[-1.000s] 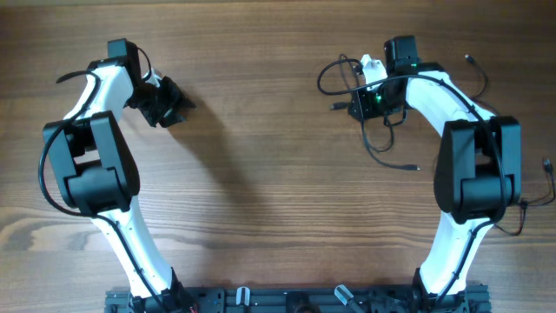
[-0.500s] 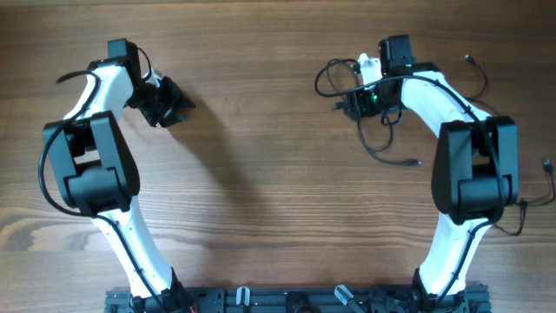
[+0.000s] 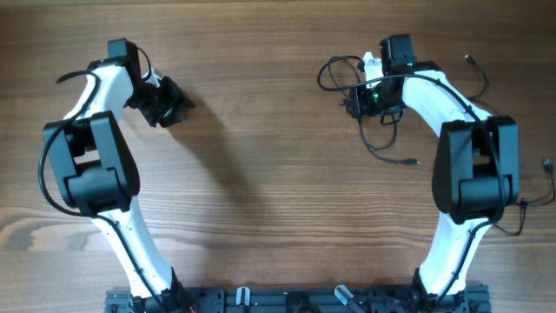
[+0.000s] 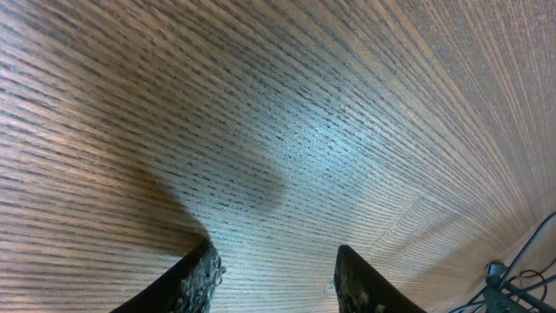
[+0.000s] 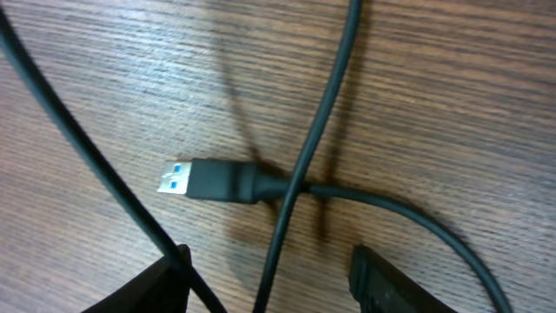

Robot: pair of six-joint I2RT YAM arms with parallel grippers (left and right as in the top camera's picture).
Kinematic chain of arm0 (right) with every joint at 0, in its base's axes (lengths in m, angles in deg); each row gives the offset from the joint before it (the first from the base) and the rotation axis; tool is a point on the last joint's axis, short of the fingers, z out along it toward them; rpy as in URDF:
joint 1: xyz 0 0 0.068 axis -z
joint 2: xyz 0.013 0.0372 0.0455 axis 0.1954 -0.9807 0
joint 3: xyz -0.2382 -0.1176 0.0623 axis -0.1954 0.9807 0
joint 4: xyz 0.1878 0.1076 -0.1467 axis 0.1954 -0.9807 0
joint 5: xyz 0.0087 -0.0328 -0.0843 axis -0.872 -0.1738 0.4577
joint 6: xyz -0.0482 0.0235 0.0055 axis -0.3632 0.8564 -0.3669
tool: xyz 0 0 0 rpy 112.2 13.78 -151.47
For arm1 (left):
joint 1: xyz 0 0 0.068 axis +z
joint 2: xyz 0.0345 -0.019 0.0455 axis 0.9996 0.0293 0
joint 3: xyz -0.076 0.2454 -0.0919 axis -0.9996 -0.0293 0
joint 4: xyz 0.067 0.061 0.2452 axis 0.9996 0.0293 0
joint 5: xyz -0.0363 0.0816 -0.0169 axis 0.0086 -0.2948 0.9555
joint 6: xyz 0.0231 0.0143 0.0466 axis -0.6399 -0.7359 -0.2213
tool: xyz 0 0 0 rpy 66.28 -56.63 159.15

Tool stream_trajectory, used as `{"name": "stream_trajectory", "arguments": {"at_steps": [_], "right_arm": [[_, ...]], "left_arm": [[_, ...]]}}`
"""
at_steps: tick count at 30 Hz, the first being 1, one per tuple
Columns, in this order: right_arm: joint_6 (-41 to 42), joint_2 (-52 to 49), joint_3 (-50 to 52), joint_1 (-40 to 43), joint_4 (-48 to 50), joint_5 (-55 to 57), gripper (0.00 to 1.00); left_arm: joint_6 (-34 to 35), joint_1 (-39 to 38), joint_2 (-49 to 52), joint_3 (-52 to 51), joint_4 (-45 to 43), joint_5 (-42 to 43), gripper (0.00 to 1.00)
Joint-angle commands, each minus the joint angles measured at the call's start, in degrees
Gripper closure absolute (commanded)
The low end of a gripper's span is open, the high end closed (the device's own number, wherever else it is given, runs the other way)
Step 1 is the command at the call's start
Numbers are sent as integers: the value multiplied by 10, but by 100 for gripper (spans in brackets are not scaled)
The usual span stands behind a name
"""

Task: Untangle cables

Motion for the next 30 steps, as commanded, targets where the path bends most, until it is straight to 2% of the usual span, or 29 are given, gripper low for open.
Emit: {"name": "stream_trajectory", "arguments": {"at_steps": [1,4,8,12,14,22,25,26,28,30], "right_arm": [[-52,35,-17,-1,-4,-20,41],[-120,34,-14,-1,-11,-20,40],[-146,16,-12,-2,-7,-20,34],[-180,3,-12,-2,1,3,9],[-195,-3,-12,-2,6,20,4],[-207,-24,-11,-7,15,25,4],[-207,-30,-11,-8,18,25,10],[-206,-32,-11,-8,20,25,16],[-205,-34,-11,-8,20,26,22],[-201,-35,-11,-8,21,35,22]], "left_arm": [[1,-1,8,-6,-3,-38,53],[1,-1,8,-6,-3,-38,53],[1,-1,8,-6,-5,-38,53],[1,-1,8,-6,-5,-38,53],[1,-1,8,-6,-5,-38,53],[1,-1,8,-6,-5,-38,53],[1,-1,8,-6,-5,-38,53],[1,-1,8,-6,-5,-38,53],[1,-1,8,-6,-5,-38,53],[1,-1,8,-6,-5,-38,53]]}}
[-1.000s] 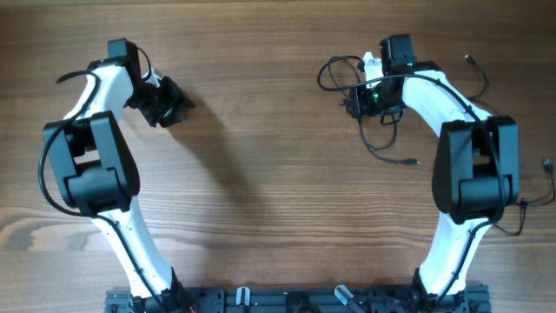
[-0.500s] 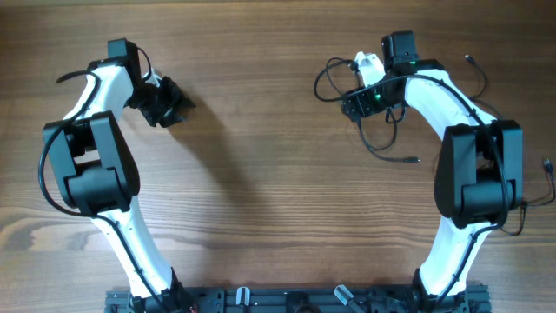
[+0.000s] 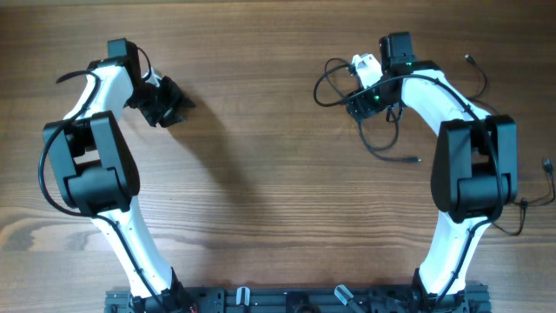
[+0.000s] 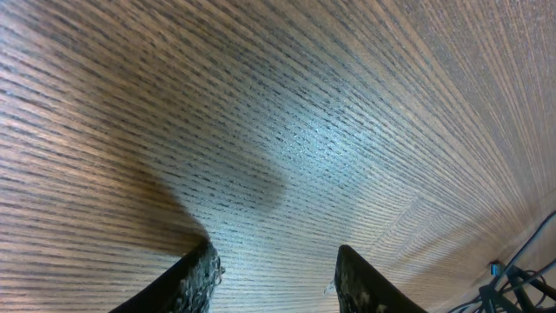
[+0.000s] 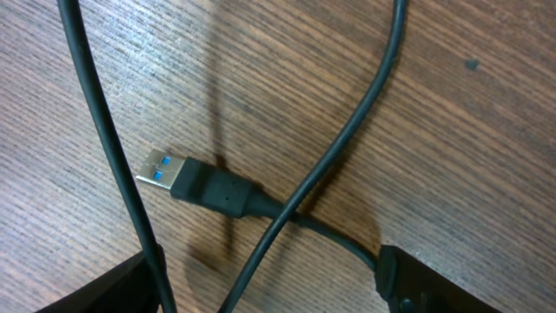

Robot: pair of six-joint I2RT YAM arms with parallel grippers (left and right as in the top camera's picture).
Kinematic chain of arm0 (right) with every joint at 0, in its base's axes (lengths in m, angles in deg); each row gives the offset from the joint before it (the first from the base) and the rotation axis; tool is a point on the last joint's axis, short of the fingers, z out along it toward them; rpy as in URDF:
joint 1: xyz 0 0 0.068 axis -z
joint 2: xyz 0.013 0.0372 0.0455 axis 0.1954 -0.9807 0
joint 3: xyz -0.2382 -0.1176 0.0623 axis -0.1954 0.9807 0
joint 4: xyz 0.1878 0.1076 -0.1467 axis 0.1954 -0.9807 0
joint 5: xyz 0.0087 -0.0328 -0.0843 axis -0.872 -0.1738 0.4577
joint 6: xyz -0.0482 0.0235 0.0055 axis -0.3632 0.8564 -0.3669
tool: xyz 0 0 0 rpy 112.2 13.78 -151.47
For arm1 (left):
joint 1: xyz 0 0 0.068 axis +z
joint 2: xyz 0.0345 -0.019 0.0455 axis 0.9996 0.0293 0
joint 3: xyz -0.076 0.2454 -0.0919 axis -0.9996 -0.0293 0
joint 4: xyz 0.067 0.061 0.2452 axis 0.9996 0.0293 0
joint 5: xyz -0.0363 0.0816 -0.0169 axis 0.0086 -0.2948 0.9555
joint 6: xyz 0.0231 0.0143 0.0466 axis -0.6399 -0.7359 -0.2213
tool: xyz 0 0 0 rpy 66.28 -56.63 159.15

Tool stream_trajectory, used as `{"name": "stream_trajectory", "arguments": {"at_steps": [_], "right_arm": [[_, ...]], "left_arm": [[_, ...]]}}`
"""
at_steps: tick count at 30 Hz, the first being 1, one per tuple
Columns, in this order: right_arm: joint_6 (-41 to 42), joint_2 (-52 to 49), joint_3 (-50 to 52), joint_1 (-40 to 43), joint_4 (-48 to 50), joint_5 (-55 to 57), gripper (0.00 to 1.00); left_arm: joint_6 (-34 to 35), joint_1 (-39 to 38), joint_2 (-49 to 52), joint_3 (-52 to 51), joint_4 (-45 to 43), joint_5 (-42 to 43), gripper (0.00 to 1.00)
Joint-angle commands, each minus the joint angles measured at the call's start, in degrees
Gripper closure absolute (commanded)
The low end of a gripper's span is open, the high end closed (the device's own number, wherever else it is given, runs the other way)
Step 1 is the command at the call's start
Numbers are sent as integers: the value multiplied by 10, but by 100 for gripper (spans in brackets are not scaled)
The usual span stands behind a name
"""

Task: Untangle cables

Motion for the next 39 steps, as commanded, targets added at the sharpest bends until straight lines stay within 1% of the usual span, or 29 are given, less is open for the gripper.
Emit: {"name": "stream_trajectory", "arguments": {"at_steps": [1,4,5,6,8,11,12,13,15,17,18,19,22,24,25,29,30,32,34,39], "right_arm": [[0,-27,-5,-6,-1,1,22],[-1,-28,-5,-6,-1,2,22],[-2,-28,-5,-6,-1,2,15],[-5,-28,-5,-6,1,2,11],[-9,-28,-5,-6,7,2,7],[-10,-28,-5,-6,16,2,7],[-10,-28,-5,-6,15,2,10],[-9,-28,-5,-7,15,2,16],[-6,-28,-5,-7,13,2,32],[-5,-28,-5,-7,9,2,45],[-5,-28,-5,-7,8,2,53],[2,-28,-5,-7,8,2,59],[32,-28,-5,-7,8,2,74],[43,-28,-5,-7,9,5,87],[44,-28,-5,-7,9,6,95],[45,-26,-6,-7,9,9,96],[63,-21,-10,-7,4,28,96],[104,-3,-12,-6,-3,96,96],[132,19,-12,-5,-6,189,96],[127,69,-12,-5,-24,380,96]], "left_arm": [[1,-1,8,-6,-4,-38,53],[1,-1,8,-6,-4,-37,53],[1,-1,8,-6,-4,-37,53],[1,-1,8,-6,-4,-38,53],[1,-1,8,-6,-4,-37,53],[1,-1,8,-6,-4,-38,53],[1,-1,8,-6,-4,-38,53],[1,-1,8,-6,-4,-38,53],[1,-1,8,-6,-4,-38,53],[1,-1,8,-6,-4,-38,53],[1,-1,8,-6,-4,-38,53],[1,-1,8,-6,-4,-38,53],[1,-1,8,-6,-4,-38,53],[1,-1,8,-6,-4,-38,53],[1,-1,8,-6,-5,-37,53],[1,-1,8,-6,-5,-37,53],[1,-1,8,-6,-5,-37,53],[1,-1,8,-6,-6,-37,53],[1,-1,8,-6,-6,-37,53],[1,-1,8,-6,-6,-37,53]]}}
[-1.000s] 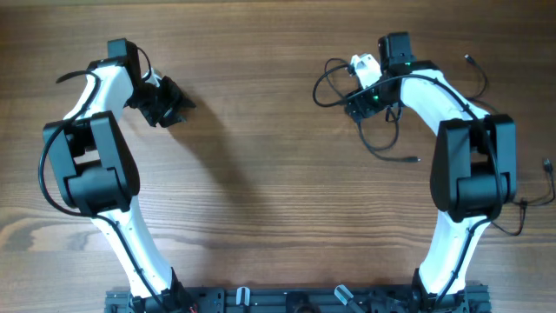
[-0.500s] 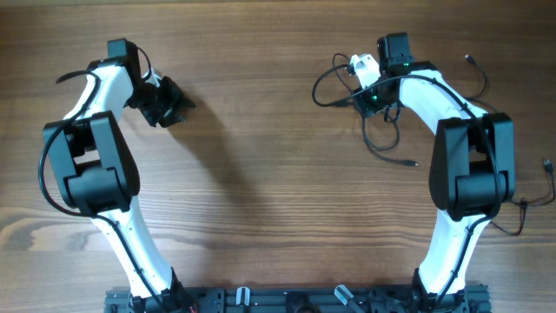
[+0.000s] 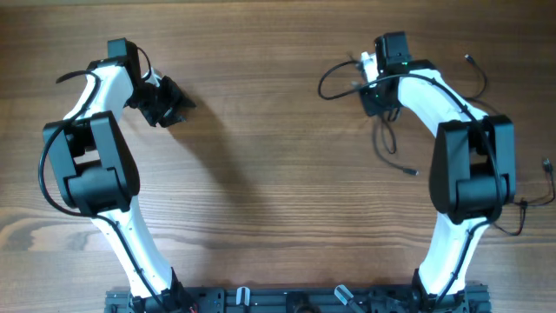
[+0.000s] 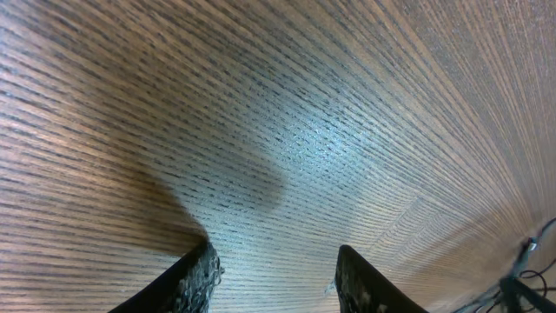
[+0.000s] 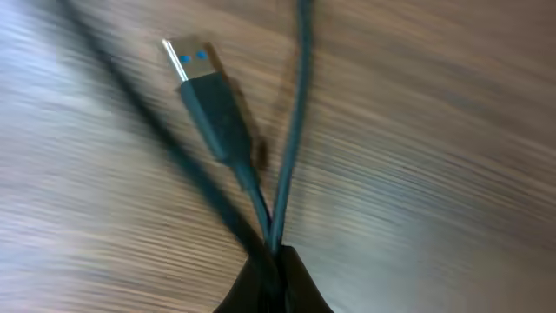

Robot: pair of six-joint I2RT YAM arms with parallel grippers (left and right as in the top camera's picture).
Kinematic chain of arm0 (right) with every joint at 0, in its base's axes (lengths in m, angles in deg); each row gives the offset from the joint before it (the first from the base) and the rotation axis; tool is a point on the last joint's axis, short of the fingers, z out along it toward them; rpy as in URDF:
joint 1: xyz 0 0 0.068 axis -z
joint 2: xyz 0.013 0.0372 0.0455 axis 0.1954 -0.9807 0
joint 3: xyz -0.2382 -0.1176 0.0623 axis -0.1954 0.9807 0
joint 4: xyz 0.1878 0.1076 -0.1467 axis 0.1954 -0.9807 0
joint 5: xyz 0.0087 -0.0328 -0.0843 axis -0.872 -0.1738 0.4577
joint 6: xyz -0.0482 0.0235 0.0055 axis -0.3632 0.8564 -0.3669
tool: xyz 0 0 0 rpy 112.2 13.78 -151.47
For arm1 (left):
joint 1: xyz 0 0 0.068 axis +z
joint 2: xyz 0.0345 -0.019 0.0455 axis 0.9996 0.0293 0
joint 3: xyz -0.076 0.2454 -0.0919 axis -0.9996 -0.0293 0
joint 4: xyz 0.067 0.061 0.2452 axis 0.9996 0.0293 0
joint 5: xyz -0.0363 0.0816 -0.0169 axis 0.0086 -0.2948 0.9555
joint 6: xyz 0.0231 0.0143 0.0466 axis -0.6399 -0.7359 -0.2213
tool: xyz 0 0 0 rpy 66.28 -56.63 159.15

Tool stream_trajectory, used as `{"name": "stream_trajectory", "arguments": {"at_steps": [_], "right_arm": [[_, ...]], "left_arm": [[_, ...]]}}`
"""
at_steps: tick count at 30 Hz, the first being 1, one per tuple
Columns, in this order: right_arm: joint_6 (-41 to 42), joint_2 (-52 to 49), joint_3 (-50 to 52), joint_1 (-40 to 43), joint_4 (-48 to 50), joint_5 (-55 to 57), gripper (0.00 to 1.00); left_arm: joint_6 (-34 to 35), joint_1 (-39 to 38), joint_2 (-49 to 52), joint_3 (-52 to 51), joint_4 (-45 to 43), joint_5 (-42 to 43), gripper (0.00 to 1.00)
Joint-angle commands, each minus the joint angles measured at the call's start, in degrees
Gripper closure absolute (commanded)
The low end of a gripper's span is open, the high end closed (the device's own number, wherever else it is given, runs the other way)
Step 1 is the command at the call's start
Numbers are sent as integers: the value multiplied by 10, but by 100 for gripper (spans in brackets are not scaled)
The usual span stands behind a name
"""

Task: Untangle cables

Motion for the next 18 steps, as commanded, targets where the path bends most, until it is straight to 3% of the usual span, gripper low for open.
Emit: {"name": "stream_trajectory", "arguments": {"at_steps": [1,14,15,16,17,18], "right_arm": [[23,63,-9,3,-12,198,96],[24,61,-2,22,-9,233,95],[24,59,-2,28,-9,232,91],[24,57,-2,35,-9,223,73],[24,56,-2,42,-8,196,43],[24,55,-2,47,-8,169,39]], "left_arm": [[1,-1,8,-6,-5,-37,53],[1,-1,8,-6,-5,-37,53],[1,-1,8,-6,-5,-37,53],[1,-1,8,-6,-5,-37,53],[1,-1,8,-6,-5,-37,53],[1,-1,8,-6,-5,-37,53]]}}
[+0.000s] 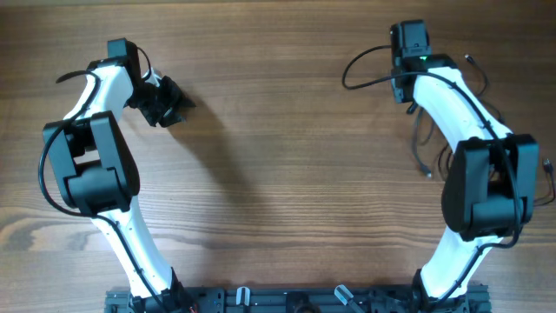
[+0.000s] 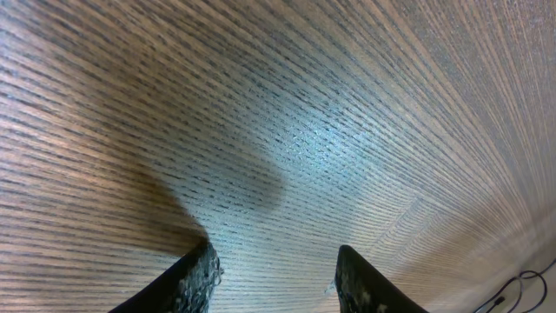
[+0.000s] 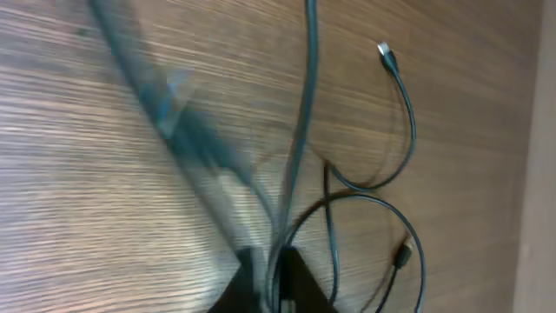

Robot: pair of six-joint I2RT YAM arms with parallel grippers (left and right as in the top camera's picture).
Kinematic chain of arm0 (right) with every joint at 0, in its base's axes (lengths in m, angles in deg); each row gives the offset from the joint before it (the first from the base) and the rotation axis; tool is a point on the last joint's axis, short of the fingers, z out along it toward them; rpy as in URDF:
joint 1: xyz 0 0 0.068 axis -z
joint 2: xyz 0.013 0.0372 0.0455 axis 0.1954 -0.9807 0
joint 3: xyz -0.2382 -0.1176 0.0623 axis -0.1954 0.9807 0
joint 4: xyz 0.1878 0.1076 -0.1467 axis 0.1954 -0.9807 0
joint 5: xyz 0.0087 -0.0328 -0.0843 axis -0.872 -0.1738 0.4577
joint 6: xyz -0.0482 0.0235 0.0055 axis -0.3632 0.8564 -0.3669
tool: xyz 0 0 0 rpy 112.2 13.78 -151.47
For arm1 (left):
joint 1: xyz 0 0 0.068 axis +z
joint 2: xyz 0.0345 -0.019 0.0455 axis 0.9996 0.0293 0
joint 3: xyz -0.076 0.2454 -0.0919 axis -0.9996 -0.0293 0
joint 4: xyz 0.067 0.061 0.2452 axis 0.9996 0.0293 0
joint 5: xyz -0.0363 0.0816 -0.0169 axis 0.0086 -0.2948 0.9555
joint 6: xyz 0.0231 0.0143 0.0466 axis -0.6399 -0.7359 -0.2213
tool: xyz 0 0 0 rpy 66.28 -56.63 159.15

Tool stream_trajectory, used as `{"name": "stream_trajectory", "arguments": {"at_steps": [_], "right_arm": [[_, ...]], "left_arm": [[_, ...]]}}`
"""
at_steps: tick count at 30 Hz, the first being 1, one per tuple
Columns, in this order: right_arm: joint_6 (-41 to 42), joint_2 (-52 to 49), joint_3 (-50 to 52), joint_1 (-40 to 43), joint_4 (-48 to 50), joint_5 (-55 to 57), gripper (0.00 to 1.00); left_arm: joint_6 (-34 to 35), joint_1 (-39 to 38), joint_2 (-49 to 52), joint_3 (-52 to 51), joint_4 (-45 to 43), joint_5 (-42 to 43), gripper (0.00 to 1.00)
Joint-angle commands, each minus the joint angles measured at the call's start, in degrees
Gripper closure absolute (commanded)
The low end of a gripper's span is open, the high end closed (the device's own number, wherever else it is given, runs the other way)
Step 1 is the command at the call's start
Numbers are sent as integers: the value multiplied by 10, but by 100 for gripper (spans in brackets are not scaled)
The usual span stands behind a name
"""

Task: Untangle cables

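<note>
Black cables lie bunched at the table's far right. My right gripper [image 1: 402, 85] is shut on two strands of them [image 3: 306, 130], which rise from between its fingers. One strand arcs out to the left as a loop [image 1: 354, 63]; another trails toward the front and ends in a small plug [image 1: 429, 175]. A blurred USB plug [image 3: 176, 94] hangs off the held cable. Thin cables with small plugs [image 3: 386, 56] lie on the wood beyond. My left gripper [image 1: 167, 103] stands open over bare wood at the far left, with nothing between its fingers [image 2: 201, 276].
More loose cable lies at the far right near the table edge [image 1: 475, 68] and by the right arm's base side [image 1: 546, 167]. A bit of cable [image 2: 514, 289] shows at the lower right corner of the left wrist view. The table [image 1: 278, 174] is brown wood.
My right gripper, still shut on the cables, has moved to the right and the bunch has gone with it. The loop and trailing plug end now lie further right. The left arm has not moved.
My right gripper was open over a crossing of cables beside a USB plug, and still open there a second later. Then it was shut on the strands. Now it holds them further right. My left gripper stayed open at the far left throughout.
</note>
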Motion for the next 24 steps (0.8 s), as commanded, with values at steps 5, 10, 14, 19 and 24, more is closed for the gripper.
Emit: {"name": "stream_trajectory", "arguments": {"at_steps": [5,10,14,19,24], "right_arm": [[23,-8,-2,41,2,-128,0],[34,-8,-2,46,14,-231,0],[34,-8,-2,46,22,-370,0],[36,-8,-2,46,26,-401,0],[105,-8,-1,45,3,-409,0]], "left_arm": [[1,-1,8,-6,-4,-37,53],[1,-1,8,-6,-4,-37,53],[1,-1,8,-6,-4,-37,53],[1,-1,8,-6,-5,-37,53],[-4,-3,8,-6,-13,-38,53]]}}
